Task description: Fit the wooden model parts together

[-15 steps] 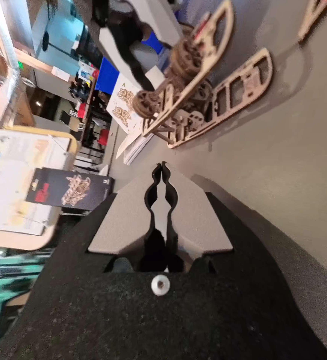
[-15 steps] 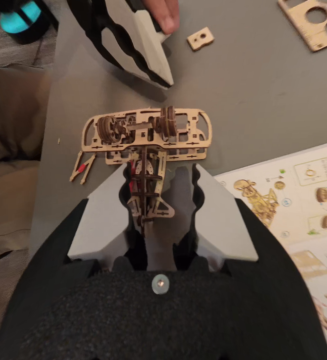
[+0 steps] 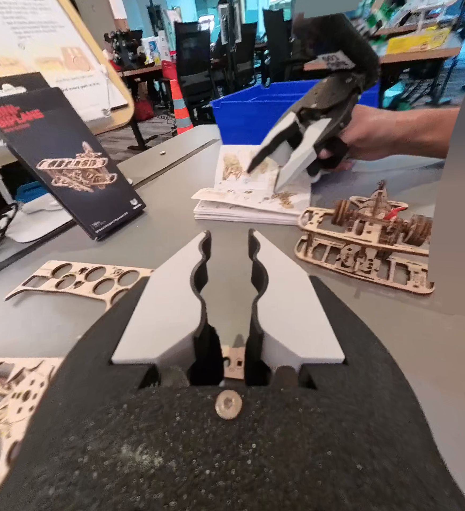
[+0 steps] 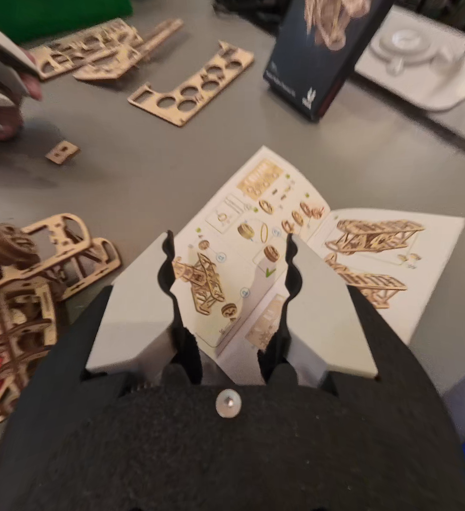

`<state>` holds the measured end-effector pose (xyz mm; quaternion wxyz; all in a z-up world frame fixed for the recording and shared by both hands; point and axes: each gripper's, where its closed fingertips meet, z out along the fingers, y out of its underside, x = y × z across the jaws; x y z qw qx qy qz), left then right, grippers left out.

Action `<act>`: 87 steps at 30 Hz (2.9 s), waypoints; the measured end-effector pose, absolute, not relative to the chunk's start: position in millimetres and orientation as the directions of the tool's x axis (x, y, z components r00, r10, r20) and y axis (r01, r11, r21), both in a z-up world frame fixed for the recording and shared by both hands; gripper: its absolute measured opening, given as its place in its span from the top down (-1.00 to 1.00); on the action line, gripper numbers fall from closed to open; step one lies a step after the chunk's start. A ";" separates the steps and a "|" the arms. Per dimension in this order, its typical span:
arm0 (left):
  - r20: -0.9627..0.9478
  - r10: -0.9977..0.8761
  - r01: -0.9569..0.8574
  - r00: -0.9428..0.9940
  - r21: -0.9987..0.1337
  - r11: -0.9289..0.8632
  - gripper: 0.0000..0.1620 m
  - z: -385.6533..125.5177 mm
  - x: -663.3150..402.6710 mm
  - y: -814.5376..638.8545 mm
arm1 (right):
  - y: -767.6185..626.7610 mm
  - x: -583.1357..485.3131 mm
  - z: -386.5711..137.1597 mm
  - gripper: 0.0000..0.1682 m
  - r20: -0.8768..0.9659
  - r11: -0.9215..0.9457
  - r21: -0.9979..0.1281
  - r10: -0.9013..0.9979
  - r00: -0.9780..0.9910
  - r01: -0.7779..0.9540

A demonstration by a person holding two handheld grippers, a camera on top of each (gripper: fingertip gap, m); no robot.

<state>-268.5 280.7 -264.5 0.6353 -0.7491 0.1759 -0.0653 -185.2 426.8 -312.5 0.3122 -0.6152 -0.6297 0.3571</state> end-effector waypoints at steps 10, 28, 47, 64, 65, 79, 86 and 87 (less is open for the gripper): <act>-0.243 -0.273 -0.310 0.931 -0.921 -0.236 0.60 -285.9 -306.5 292.4 | 427.0 -188.6 -348.8 0.10 0.020 0.040 -0.755 0.999 -0.037 0.654; -0.135 -0.339 -0.288 0.931 -0.842 -0.456 0.22 -321.4 -321.6 292.7 | 426.5 -187.6 -349.6 0.11 -0.008 0.026 -0.752 0.999 -0.048 0.658; -0.505 -0.538 -0.710 0.675 -0.642 -0.288 1.00 -348.1 -307.0 273.9 | 426.0 -187.3 -350.3 0.11 -0.006 0.029 -0.752 0.999 -0.050 0.659; -0.860 -0.340 -0.920 0.381 -0.387 -0.053 1.00 -340.4 -310.4 279.0 | 426.0 -187.4 -350.3 0.11 -0.005 0.030 -0.752 0.999 -0.052 0.659; -0.860 -0.340 -0.921 0.381 -0.387 -0.053 1.00 -340.3 -310.4 279.0 | 426.0 -187.4 -350.3 0.11 -0.005 0.030 -0.752 0.999 -0.052 0.659; -0.861 -0.340 -0.921 0.379 -0.386 -0.052 1.00 -340.4 -310.4 279.2 | 425.9 -187.4 -350.3 0.11 -0.005 0.030 -0.752 0.999 -0.052 0.659; -0.861 -0.339 -0.922 0.379 -0.385 -0.051 1.00 -340.5 -310.4 279.1 | 425.9 -187.3 -350.3 0.11 -0.006 0.030 -0.752 0.999 -0.052 0.659; -0.861 -0.339 -0.921 0.379 -0.385 -0.051 1.00 -340.5 -310.5 279.1 | 425.9 -187.3 -350.3 0.11 -0.006 0.030 -0.752 0.999 -0.051 0.659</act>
